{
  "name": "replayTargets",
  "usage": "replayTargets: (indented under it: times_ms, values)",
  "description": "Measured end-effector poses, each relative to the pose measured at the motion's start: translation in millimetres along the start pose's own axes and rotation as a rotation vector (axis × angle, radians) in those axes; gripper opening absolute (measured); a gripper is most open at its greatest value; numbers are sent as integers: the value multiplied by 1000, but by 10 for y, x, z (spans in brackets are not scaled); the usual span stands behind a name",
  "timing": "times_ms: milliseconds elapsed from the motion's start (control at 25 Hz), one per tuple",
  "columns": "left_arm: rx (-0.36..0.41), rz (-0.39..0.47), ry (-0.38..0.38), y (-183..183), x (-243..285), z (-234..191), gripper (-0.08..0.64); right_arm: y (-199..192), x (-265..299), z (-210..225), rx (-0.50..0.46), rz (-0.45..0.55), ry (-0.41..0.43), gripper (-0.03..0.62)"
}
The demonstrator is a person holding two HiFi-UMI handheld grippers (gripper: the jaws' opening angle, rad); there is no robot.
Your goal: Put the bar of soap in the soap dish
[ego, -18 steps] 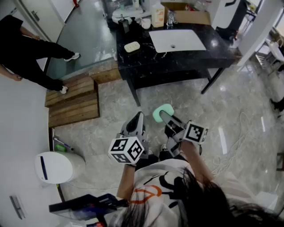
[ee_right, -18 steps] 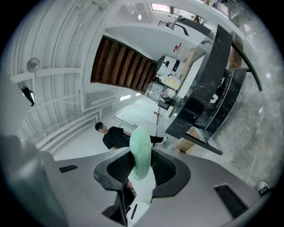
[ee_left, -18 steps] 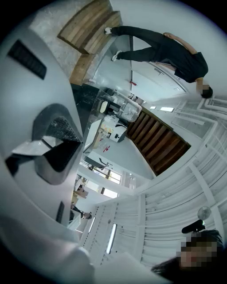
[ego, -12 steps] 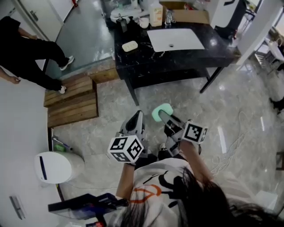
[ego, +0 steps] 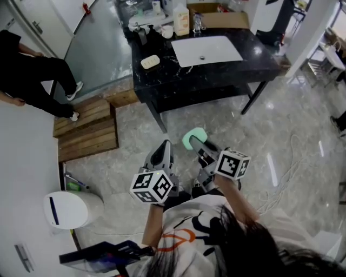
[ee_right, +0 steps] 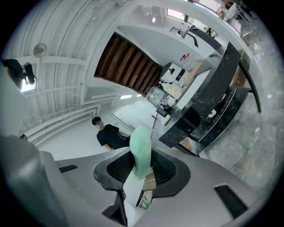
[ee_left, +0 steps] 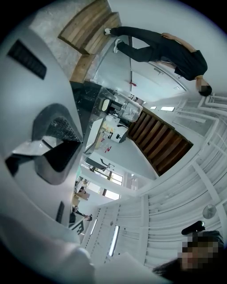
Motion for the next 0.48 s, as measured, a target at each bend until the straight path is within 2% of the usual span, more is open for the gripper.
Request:
replayTargets:
  times_ms: [200, 480]
  values:
    - [10, 0, 11, -33, 68, 91, 2, 74, -32, 66, -43, -21, -5, 114]
    - [8, 6, 28, -83, 229, 269, 2, 234, -127, 206, -34, -39, 11, 114]
Point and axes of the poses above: the fingertips, and each gripper's own axes: x forward along the fingers, z to its right, y out of its top, the point moved 8 cm from there along -x, backward along the fingers, and after that the axes turned 14 degrees about y, right-handed, at the moved point
